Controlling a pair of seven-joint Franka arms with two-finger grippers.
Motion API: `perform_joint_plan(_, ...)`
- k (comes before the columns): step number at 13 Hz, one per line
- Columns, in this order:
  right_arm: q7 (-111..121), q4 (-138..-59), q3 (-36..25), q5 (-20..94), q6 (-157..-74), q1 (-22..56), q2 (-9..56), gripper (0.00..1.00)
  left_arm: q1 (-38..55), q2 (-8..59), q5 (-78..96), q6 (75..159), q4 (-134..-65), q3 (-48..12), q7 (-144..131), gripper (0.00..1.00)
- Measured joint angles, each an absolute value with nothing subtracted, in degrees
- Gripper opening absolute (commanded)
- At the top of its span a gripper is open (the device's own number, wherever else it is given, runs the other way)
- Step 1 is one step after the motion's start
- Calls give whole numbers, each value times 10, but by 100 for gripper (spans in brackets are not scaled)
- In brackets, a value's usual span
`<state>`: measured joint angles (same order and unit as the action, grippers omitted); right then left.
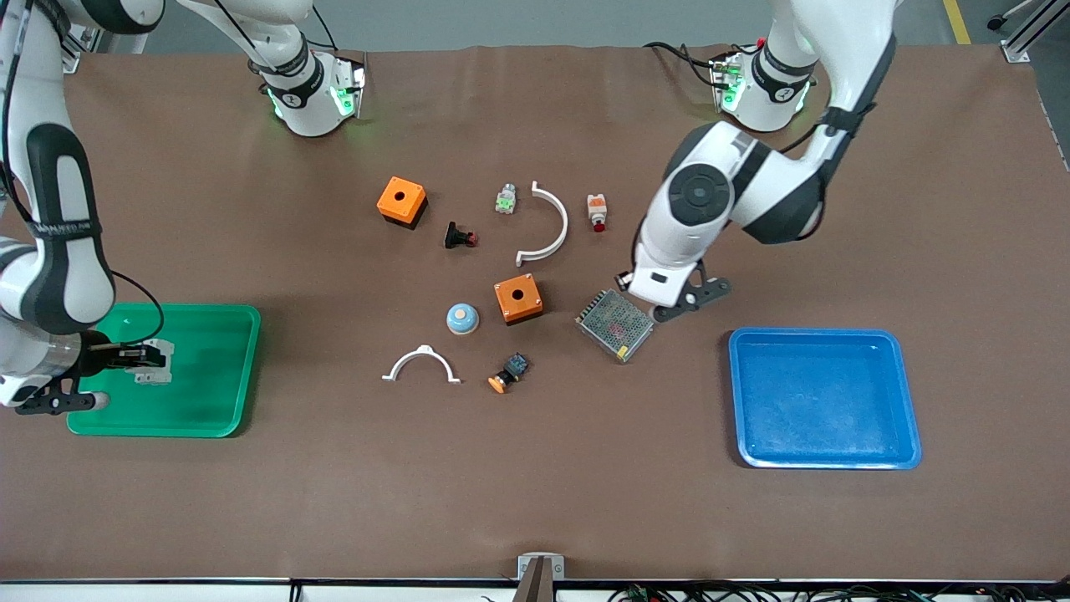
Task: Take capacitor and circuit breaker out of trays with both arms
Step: 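Carry the capacitor to the power supply while the right gripper carries the breaker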
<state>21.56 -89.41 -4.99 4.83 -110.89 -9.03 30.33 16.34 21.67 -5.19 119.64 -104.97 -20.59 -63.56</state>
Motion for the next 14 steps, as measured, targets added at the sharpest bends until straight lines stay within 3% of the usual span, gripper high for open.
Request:
perform_joint_plan(4, 75, -969, -44, 65, -1069, 36, 202, 0, 205, 255, -52, 1241, -1053, -207, -713, 0)
perform_joint_plan(9, -103, -1176, -43, 92, -1260, 190, 128, 0, 267, 327, -56, 1324, -1054, -206, -799, 0)
perform_joint_plan(13, -216, -1284, -43, 92, -1415, 288, 126, 0, 271, 347, -58, 1341, -1054, -204, -815, 17)
perform_joint_plan(14, -232, -1299, -43, 92, -1430, 301, 127, 0, 271, 350, -60, 1345, -1054, -204, -816, 26)
